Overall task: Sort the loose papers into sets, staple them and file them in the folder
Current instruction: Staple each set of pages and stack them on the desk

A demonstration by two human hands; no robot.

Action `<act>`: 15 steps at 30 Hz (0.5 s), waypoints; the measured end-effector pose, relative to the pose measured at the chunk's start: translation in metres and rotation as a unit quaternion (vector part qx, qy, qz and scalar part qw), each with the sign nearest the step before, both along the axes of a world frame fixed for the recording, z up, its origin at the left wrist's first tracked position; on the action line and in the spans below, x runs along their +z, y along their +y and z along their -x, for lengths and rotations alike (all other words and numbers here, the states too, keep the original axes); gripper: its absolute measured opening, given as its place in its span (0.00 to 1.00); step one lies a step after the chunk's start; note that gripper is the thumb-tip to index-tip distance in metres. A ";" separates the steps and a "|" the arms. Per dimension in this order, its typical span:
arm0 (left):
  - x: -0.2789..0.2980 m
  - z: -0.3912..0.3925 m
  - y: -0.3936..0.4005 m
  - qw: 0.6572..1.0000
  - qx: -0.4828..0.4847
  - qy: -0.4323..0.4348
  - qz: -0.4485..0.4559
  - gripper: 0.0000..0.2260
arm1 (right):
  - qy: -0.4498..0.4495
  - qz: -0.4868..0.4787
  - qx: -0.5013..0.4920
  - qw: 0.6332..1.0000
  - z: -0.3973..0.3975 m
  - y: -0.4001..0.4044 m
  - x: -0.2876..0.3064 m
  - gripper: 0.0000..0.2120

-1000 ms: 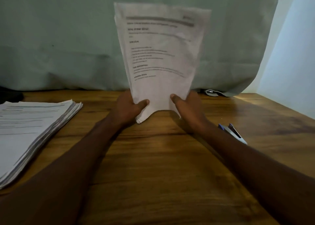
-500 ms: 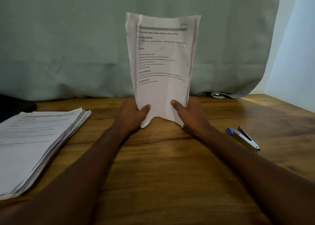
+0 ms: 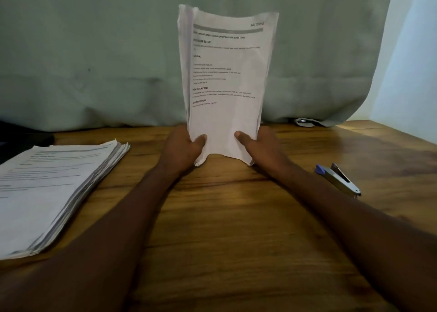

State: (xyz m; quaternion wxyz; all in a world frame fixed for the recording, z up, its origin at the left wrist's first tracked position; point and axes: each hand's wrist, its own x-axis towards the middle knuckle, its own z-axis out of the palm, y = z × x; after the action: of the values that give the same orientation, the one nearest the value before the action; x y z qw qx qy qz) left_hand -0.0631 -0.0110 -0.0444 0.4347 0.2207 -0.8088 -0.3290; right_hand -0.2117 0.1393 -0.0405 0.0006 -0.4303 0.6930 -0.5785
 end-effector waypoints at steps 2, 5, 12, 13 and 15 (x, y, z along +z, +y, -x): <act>0.000 -0.001 0.001 1.000 -0.008 0.003 0.001 0.16 | 0.024 0.010 -0.014 1.000 0.000 0.000 -0.001 0.18; -0.001 0.000 -0.002 0.999 -0.023 -0.031 -0.003 0.18 | 0.014 -0.009 -0.026 1.000 0.000 -0.001 -0.001 0.18; 0.001 -0.005 -0.013 0.992 -0.090 -0.055 -0.076 0.14 | -0.083 0.064 0.057 0.993 -0.004 0.005 0.006 0.20; 0.001 -0.007 -0.016 0.990 -0.093 -0.056 -0.087 0.15 | -0.120 0.091 0.079 0.985 -0.004 0.006 0.011 0.20; 0.001 -0.012 -0.019 0.988 -0.091 -0.061 -0.108 0.17 | -0.160 0.148 0.099 0.971 0.000 0.010 0.023 0.18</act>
State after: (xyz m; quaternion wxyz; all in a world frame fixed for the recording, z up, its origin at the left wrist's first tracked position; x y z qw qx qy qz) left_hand -0.0516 -0.0302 -0.0434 0.3267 0.2113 -0.8103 -0.4383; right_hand -0.2113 0.1488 -0.0180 0.1052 -0.3941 0.5440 -0.7333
